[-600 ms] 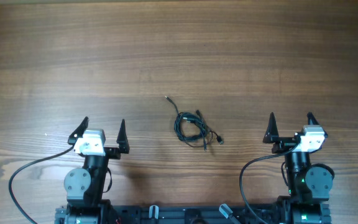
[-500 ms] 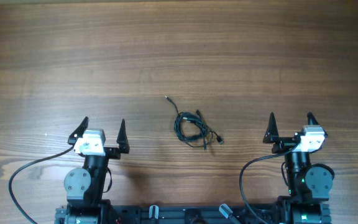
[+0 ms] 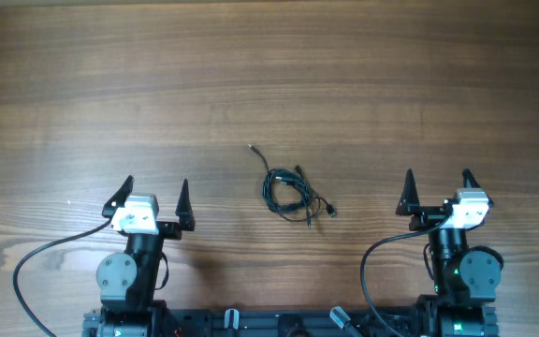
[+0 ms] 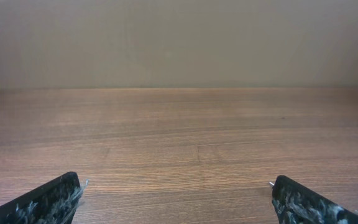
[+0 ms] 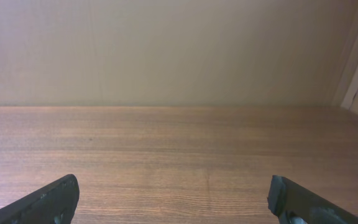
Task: Untangle cables
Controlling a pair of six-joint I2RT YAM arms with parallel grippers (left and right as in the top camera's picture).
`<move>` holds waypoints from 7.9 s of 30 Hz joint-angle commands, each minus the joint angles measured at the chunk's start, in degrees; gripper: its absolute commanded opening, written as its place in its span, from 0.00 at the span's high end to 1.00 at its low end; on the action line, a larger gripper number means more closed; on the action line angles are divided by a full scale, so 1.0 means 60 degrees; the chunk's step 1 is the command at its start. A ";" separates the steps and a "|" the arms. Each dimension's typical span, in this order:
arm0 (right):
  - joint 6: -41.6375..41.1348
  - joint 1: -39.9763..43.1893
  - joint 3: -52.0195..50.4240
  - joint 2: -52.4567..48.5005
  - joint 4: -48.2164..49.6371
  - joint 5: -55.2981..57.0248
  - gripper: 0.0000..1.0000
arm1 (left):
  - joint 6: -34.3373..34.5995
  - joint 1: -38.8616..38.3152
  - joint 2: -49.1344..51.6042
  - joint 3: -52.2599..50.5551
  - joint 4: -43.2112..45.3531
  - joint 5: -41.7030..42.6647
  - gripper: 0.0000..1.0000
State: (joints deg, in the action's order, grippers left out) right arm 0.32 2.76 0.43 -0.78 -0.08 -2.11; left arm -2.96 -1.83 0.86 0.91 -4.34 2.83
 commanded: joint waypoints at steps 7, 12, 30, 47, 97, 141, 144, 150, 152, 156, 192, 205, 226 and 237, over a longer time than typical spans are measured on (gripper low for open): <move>0.0055 -0.0047 -0.0022 0.0022 0.0033 -0.0120 0.00 | -0.0157 -0.0044 0.0011 -0.0095 0.0007 -0.0058 0.00; 0.0058 -0.0047 -0.0022 0.0022 0.0033 -0.0120 0.01 | -0.0157 -0.0044 0.0011 -0.0098 0.0007 -0.0058 0.00; 0.0058 -0.0047 -0.0022 0.0022 0.0033 -0.0120 0.00 | 0.2991 -0.0051 0.0117 0.1191 0.0313 0.1118 0.00; 0.0055 -0.0047 -0.0022 0.0022 0.0033 -0.0120 0.00 | 0.4543 -0.0055 0.8287 0.7533 -0.4240 0.4958 0.00; 0.0055 -0.0047 -0.0022 0.0022 0.0033 -0.0120 0.00 | 0.7286 -0.4830 1.3952 0.7552 -0.1785 -0.0958 0.96; 0.0055 -0.0047 -0.0022 0.0022 0.0033 -0.0120 0.00 | 0.4685 -0.5541 1.5344 0.7519 -0.2699 -0.0805 0.68; 0.0055 -0.0047 -0.0022 0.0022 0.0033 -0.0120 0.00 | 0.4860 -0.5537 1.5511 0.7515 -0.2667 -0.0801 0.71; 0.0055 -0.0047 -0.0022 0.0022 0.0033 -0.0120 0.00 | 0.4856 -0.5537 1.5868 0.7515 -0.2361 -0.0805 0.96; 0.0055 -0.0047 -0.0022 0.0022 0.0033 -0.0120 0.00 | 0.4841 -0.5526 1.5813 0.7544 -0.2342 -0.0809 0.96; 0.0051 -0.0047 -0.0022 0.0022 0.0033 -0.0120 0.00 | 0.4812 -0.5461 1.4994 0.7850 -0.2393 -0.0805 0.96; -0.5632 -0.0047 -0.0022 0.0022 0.0109 -0.0885 0.00 | 0.7045 -0.5464 1.1679 0.8036 -0.3355 -0.0947 0.96; -1.6549 -0.0051 -0.0022 -0.0033 0.0146 -0.1519 0.00 | 0.7078 -0.5464 1.1679 0.8036 -0.3359 -0.0947 0.96; -0.6765 -0.0058 0.4969 -0.5898 -0.3756 -0.6313 0.00 | 0.8939 -0.5464 1.1697 0.8029 -0.2626 -0.1319 0.96; -0.7595 -0.2572 0.5115 -0.8874 -0.2116 -0.7701 0.23 | 0.8204 -0.5559 1.1697 0.8029 -0.2907 -0.1239 0.96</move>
State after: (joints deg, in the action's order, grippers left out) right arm -44.71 -6.17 30.46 -51.00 -17.69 -52.90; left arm 49.82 -34.79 71.88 48.34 -20.62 -4.03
